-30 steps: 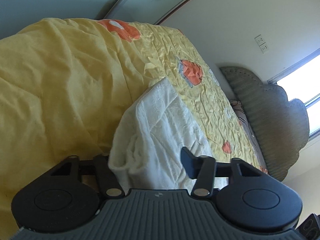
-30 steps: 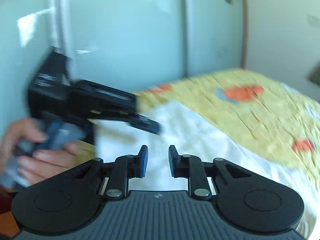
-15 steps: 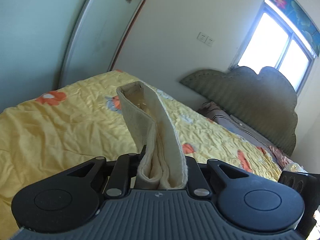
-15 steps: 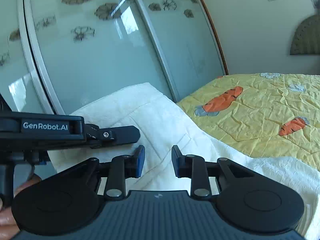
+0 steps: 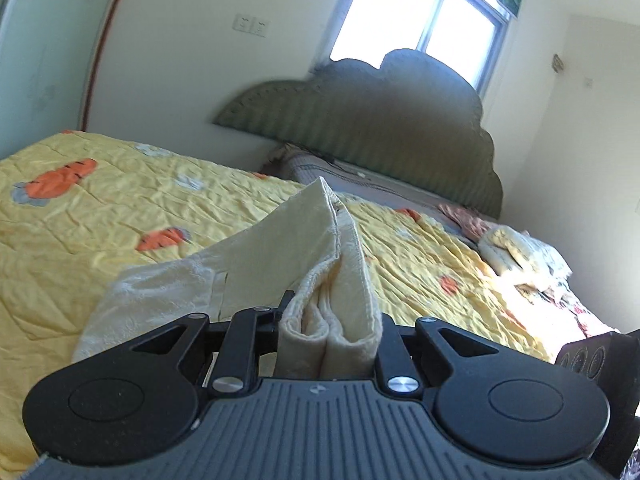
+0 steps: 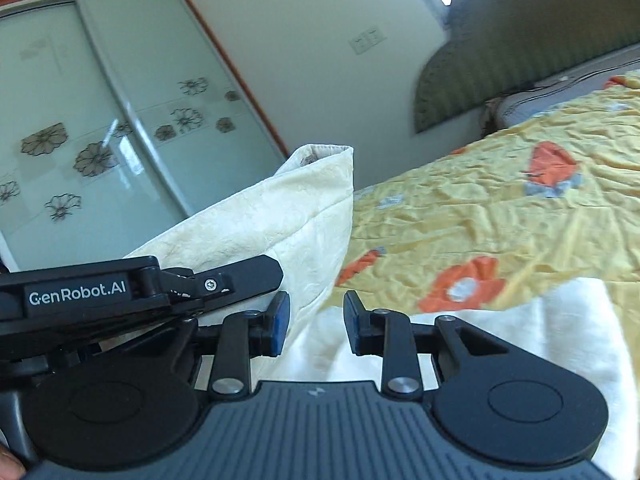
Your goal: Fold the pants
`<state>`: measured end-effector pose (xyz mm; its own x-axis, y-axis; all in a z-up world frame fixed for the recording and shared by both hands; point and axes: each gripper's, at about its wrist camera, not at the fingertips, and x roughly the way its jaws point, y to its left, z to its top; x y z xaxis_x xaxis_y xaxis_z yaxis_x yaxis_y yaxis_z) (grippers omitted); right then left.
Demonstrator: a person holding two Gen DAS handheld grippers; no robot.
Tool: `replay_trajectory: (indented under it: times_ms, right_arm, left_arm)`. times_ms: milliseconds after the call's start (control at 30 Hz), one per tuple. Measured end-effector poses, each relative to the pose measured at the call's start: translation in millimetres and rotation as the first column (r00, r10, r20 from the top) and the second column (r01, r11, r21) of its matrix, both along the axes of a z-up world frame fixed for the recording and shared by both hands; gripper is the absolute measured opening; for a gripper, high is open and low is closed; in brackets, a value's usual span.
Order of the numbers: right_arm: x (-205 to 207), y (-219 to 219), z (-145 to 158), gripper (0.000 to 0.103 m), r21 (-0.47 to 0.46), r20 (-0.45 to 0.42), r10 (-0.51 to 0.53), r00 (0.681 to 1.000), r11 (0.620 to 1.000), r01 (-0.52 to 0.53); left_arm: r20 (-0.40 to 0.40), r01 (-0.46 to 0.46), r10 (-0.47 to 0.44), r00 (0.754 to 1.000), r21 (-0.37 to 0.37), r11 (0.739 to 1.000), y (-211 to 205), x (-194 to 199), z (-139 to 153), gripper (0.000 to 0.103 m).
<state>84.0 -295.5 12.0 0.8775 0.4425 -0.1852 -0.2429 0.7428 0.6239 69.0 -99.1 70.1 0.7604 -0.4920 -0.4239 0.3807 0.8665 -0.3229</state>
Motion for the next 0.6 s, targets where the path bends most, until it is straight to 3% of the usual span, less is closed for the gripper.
replay_trajectory:
  times_ms: [133, 267, 433, 600]
  right_arm:
    - [-16, -33, -22, 0.029, -0.009, -0.072, -0.102, 0.992, 0.995, 0.102]
    - [-22, -52, -42, 0.029, -0.065, -0.133, -0.163, 0.978, 0.986, 0.155]
    - [-29, -64, -56, 0.029, -0.078, -0.165, -0.203, 0.965, 0.978, 0.193]
    - [-35, -68, -58, 0.029, -0.154, -0.164, -0.236, 0.958, 0.965, 0.211]
  left_arm:
    - [-0.051, 0.084, -0.083, 0.995, 0.027, 0.996, -44, 4, -25, 0.017]
    - [-0.047, 0.126, -0.122, 0.991, 0.087, 0.988, -78, -4, -45, 0.018]
    - [-0.054, 0.156, -0.151, 0.987, 0.118, 0.981, -98, -10, -55, 0.021]
    - [-0.069, 0.182, -0.175, 0.982, 0.128, 0.975, -110, -12, -61, 0.023]
